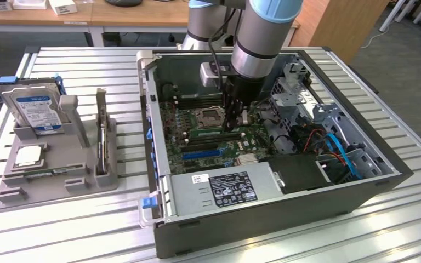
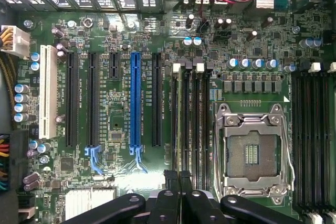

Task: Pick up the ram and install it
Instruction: 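Insert the ram into the slot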

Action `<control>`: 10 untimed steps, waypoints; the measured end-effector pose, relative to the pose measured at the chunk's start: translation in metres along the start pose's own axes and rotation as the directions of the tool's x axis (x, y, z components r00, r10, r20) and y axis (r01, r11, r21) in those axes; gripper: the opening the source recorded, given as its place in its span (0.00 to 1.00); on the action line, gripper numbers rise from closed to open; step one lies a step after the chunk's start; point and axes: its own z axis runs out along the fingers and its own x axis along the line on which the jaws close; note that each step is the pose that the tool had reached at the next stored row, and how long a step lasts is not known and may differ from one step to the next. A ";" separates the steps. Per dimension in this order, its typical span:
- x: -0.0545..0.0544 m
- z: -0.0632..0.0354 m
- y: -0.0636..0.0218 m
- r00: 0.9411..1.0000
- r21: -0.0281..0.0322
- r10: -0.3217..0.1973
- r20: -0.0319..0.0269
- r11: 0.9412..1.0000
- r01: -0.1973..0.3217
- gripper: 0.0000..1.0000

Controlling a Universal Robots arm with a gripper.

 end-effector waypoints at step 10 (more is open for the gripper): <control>0.000 0.0026 -0.0001 1.000 0.000 0.000 0.000 1.000 0.000 0.12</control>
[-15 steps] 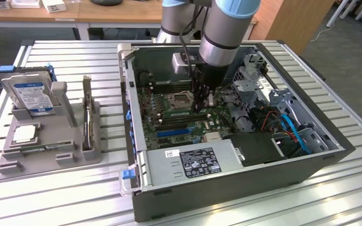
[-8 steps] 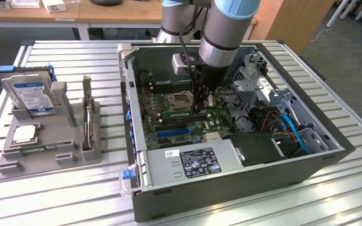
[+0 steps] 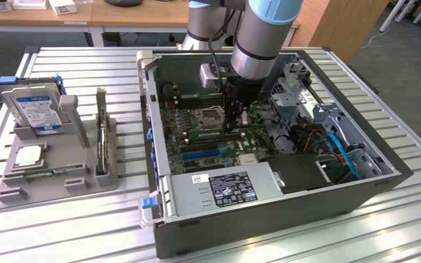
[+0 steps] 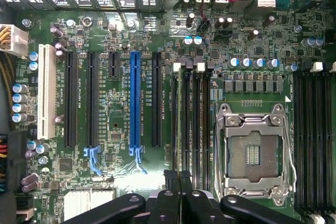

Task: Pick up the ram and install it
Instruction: 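Insert the ram into the slot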

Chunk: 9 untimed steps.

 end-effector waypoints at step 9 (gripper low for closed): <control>0.000 0.0011 -0.0001 1.000 0.000 0.000 0.000 1.000 0.000 0.12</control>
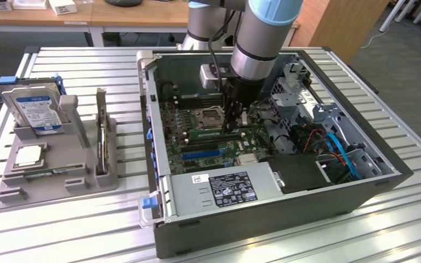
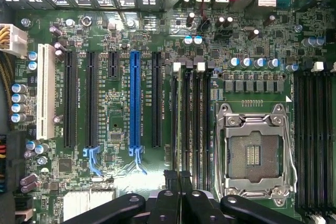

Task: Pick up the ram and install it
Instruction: 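Insert the ram into the slot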

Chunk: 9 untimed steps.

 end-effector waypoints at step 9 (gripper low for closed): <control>0.000 0.0017 0.0000 1.000 0.000 0.000 0.003 1.000 0.000 0.12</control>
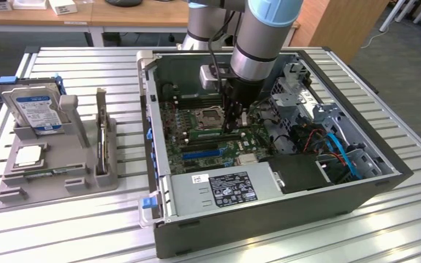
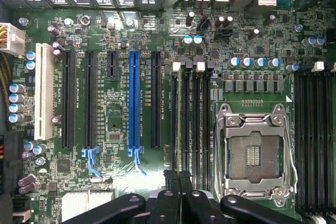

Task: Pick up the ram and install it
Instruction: 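Insert the ram into the slot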

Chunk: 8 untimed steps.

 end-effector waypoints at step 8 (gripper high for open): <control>0.000 0.0007 -0.0001 1.000 0.000 0.000 0.000 1.000 0.000 0.12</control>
